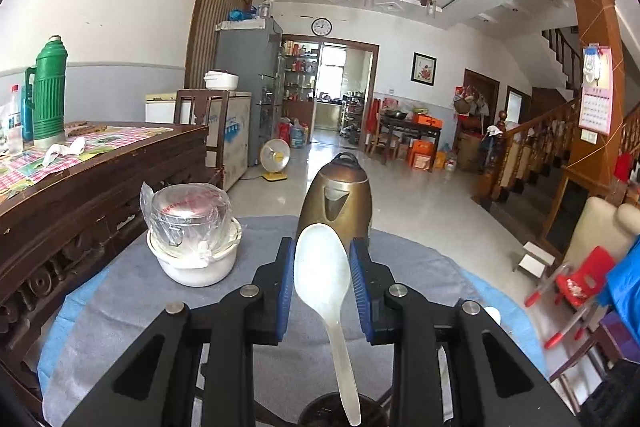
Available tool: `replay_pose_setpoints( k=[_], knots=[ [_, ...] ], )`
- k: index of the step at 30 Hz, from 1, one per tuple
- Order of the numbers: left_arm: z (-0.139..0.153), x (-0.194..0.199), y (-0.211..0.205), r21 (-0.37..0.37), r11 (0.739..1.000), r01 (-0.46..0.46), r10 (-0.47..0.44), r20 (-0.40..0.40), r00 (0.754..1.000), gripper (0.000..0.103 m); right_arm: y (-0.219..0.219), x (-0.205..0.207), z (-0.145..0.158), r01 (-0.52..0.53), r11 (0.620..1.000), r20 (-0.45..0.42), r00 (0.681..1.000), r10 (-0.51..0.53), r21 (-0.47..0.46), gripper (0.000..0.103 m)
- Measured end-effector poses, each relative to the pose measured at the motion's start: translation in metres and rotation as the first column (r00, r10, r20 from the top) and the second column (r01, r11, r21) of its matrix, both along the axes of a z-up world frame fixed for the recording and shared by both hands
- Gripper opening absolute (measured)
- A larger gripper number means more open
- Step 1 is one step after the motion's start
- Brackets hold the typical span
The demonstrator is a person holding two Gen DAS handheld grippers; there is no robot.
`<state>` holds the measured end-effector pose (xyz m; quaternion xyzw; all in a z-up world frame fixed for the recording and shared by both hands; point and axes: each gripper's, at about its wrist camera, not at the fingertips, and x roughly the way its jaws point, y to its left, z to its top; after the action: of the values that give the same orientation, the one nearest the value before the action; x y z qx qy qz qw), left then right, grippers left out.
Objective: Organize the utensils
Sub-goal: 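Raise both held spoons above the grey cup, then open both grippers to drop the spoons into the grey cup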
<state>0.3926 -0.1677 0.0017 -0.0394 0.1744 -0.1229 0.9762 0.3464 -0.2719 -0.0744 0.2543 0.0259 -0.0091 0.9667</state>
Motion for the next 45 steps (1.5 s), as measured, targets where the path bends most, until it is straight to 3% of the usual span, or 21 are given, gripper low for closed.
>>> replay_pose_setpoints(
  k=[10,20,30,32,34,40,41,43,45],
  knots=[
    [-0.021,0.002,-0.004,0.071,0.997,-0.038,0.036,0.023,0.999,0.029,0.01,0.007,-0.033,-0.02,0.999,-0.059,0.998,0.018,-0.034,0.01],
    [-0.019,-0.014,-0.006,0.09,0.994,0.06,-0.063,0.031,0.998,0.029,0.002,-0.011,-0.039,-0.089,0.994,-0.086,0.993,0.084,-0.06,0.012],
    [-0.017,-0.022,-0.001,0.081,0.994,0.071,-0.072,0.015,0.997,0.03,-0.006,-0.017,-0.04,-0.124,0.991,-0.132,0.985,0.115,-0.057,0.012],
    [-0.011,-0.025,0.004,0.059,0.995,0.081,-0.082,0.016,0.997,0.033,-0.007,-0.017,-0.038,-0.126,0.99,-0.141,0.983,0.117,-0.062,0.012],
    [-0.004,-0.031,0.006,0.05,0.995,0.085,-0.087,0.034,0.996,0.044,-0.01,-0.02,-0.035,-0.128,0.99,-0.146,0.982,0.12,-0.053,0.012],
    [0.019,-0.049,0.017,0.027,0.995,0.092,-0.094,0.074,0.993,0.049,-0.02,-0.04,-0.024,-0.108,0.994,-0.124,0.987,0.103,-0.033,0.012],
    [0.025,-0.055,0.022,0.021,0.995,0.093,-0.094,0.082,0.992,0.053,-0.022,-0.047,-0.021,-0.106,0.994,-0.117,0.988,0.101,-0.036,0.012],
    [0.036,-0.067,0.031,0.015,0.996,0.084,-0.085,0.089,0.992,0.071,-0.026,-0.06,-0.014,-0.101,0.994,-0.109,0.989,0.096,-0.043,0.012],
    [0.046,-0.086,0.044,0.021,0.998,0.055,-0.057,0.111,0.992,0.078,-0.029,-0.071,-0.007,-0.101,0.993,-0.105,0.99,0.095,-0.054,0.012]
  ],
)
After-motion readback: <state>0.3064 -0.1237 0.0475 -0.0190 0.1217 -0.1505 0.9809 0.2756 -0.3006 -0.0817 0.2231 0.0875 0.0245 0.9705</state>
